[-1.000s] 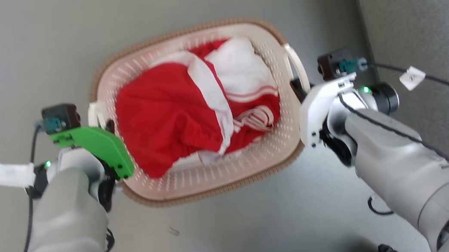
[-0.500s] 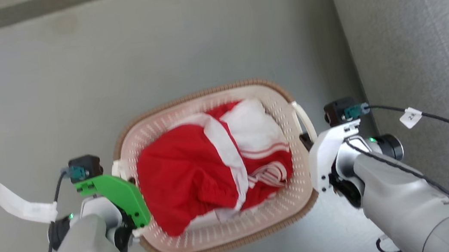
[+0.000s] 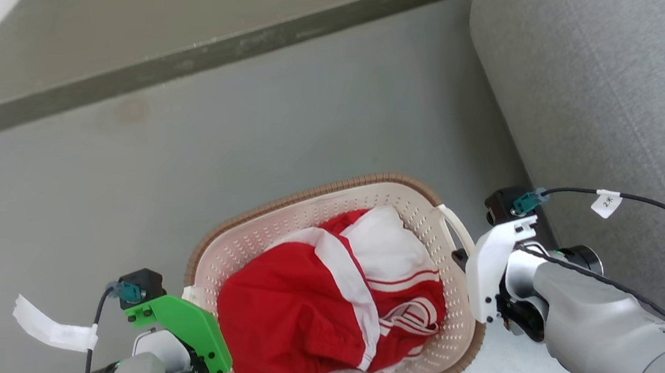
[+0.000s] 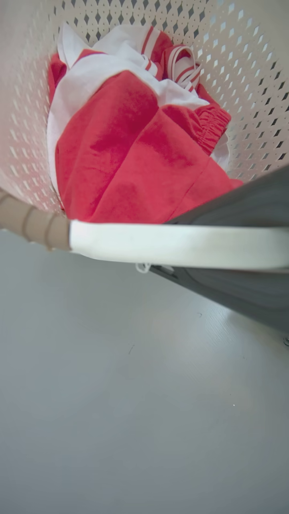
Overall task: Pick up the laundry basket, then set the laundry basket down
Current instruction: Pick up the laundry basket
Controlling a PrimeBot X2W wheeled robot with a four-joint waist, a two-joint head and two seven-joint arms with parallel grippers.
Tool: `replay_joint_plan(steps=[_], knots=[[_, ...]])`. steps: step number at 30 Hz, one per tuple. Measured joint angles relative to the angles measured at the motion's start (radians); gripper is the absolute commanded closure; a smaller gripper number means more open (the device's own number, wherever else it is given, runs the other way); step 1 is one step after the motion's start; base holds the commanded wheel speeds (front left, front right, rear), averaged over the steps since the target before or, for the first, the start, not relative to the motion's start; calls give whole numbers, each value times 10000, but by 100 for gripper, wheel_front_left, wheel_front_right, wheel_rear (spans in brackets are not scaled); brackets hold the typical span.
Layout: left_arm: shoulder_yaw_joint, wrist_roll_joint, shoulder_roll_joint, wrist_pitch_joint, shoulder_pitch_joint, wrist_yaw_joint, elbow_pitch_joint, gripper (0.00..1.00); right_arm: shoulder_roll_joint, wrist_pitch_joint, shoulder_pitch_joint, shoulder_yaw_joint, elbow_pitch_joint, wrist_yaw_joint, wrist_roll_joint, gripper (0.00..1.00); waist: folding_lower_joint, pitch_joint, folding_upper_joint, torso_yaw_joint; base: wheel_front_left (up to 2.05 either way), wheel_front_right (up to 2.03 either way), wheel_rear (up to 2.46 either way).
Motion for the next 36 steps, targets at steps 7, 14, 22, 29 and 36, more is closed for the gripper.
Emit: replay_joint_plan(steps=[7, 14, 22, 29, 36], knots=[[-6, -21, -13, 299, 270, 0, 6, 100, 2, 301, 270, 50, 42, 81, 105, 100, 0, -547, 0, -45, 0, 0, 0], [-38, -173, -48, 516, 666, 0, 29, 100, 10, 614, 661, 84, 115, 134, 355, 100, 0, -1151, 0, -76, 0, 0, 0], [-59, -263, -77, 784, 1149, 0, 36, 100, 35, 884, 1086, 119, 215, 176, 445, 100, 0, -1786, 0, -73, 0, 0, 0], [-73, -372, -84, 963, 1444, 0, 38, 100, 48, 1060, 1327, 171, 255, 182, 531, 100, 0, -2180, 0, -7, 0, 0, 0], [-67, -464, -86, 1126, 1724, 2, 46, 100, 50, 1279, 1539, 257, 286, 247, 614, 100, 0, -2434, 1, 11, 0, 0, 0]])
